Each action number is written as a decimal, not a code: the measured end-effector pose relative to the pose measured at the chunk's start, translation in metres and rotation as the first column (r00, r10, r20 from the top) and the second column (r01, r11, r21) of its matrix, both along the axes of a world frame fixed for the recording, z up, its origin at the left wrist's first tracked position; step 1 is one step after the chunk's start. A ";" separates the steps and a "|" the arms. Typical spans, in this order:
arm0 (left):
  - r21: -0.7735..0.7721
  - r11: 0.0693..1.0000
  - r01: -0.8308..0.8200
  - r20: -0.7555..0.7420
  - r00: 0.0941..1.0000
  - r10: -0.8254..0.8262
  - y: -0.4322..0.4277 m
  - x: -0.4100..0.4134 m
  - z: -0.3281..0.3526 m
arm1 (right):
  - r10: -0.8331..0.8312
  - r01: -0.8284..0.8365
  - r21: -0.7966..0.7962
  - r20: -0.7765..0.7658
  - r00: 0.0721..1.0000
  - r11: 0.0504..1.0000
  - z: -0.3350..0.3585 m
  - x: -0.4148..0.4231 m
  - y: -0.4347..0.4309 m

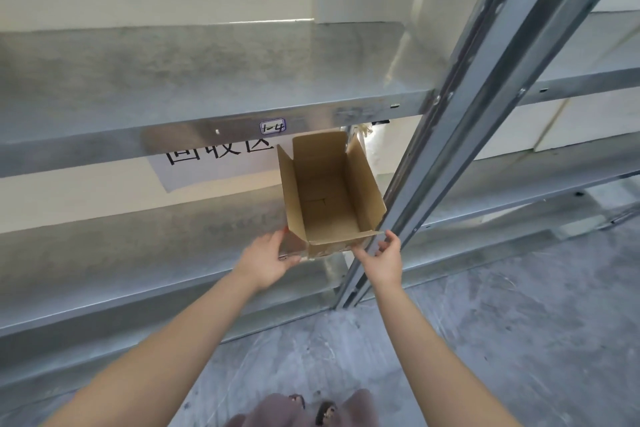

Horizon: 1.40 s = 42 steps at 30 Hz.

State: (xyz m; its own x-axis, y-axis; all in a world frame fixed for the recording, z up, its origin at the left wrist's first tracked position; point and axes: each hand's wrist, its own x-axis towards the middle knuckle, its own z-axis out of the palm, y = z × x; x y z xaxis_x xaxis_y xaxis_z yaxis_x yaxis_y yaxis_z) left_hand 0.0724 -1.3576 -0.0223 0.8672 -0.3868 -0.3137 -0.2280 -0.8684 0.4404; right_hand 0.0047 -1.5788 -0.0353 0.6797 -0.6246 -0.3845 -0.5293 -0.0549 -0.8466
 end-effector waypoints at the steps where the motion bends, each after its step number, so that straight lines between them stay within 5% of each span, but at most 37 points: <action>1: 0.095 0.993 0.071 0.079 0.994 -0.079 0.007 0.002 0.004 | 0.032 -0.032 -0.035 -0.006 0.999 0.999 0.003 -0.005 0.002; 6: 0.349 0.906 0.239 0.266 0.902 -0.340 0.043 -0.007 0.024 | 0.243 -0.252 -0.320 -0.066 0.968 0.913 0.017 -0.036 0.024; 10: 0.380 0.902 0.204 0.298 0.897 -0.328 0.074 -0.036 0.036 | 0.350 -0.471 -0.497 -0.320 0.880 0.729 0.026 -0.064 0.042; 20: 0.342 0.933 0.115 0.358 0.902 -0.243 0.178 -0.116 0.062 | 0.584 -0.667 -0.691 -0.429 0.689 0.280 0.074 -0.102 0.154; 33: 0.237 0.968 -0.089 0.413 0.911 -0.018 0.471 -0.140 0.083 | 0.735 -0.749 -0.662 -0.497 0.461 0.022 0.097 -0.097 0.455; 42: 0.239 0.950 -0.200 0.404 0.910 0.090 0.711 -0.160 0.095 | 0.840 -0.709 -0.704 -0.409 0.357 -0.042 0.103 -0.078 0.716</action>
State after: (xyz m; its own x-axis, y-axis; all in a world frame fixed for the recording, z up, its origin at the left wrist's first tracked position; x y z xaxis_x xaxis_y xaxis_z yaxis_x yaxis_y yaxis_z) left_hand -0.0876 -0.6467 0.0728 0.9805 -0.1955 -0.0189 -0.1931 -0.9771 0.0892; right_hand -0.0733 -0.8631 0.0674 0.9193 0.3888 -0.0608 0.3652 -0.9004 -0.2363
